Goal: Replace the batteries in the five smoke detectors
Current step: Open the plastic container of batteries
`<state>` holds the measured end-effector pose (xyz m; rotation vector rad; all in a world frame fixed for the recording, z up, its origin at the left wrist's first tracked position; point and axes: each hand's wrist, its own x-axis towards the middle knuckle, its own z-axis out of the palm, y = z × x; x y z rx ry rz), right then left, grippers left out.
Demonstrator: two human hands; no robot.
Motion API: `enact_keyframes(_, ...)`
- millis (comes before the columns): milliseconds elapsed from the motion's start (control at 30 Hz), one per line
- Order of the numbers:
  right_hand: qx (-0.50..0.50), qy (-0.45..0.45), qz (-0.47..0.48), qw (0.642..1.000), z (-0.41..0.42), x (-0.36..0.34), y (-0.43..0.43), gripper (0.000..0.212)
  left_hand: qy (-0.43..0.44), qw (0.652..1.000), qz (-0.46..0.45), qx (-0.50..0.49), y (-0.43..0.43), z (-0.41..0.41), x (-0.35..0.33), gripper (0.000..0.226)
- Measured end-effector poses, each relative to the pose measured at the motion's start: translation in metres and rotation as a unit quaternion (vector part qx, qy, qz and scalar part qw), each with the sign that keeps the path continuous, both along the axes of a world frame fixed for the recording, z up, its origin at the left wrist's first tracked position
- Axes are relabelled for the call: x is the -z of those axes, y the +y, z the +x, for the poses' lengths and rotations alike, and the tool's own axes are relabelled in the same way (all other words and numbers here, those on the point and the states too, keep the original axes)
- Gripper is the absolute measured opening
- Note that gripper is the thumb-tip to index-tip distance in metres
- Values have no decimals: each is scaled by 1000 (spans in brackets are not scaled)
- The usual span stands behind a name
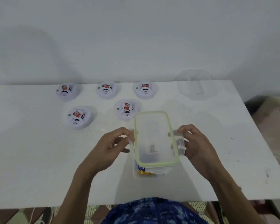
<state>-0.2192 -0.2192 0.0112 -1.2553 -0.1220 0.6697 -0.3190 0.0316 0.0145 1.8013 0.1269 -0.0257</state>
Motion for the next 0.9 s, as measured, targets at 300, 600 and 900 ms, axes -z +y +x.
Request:
enact_keyframes(300,10,-42,-122,992,-17,10,10,41,5,1000,21,-19,-10,0,22,29)
enact_keyframes(600,16,-37,-134,990,-10,11,-1,37,56,976,96,-185,-16,3,44,29)
enact_keyframes(900,13,-39,-143,989,11,16,-28,39,138,970,76,-187,-38,16,59,33)
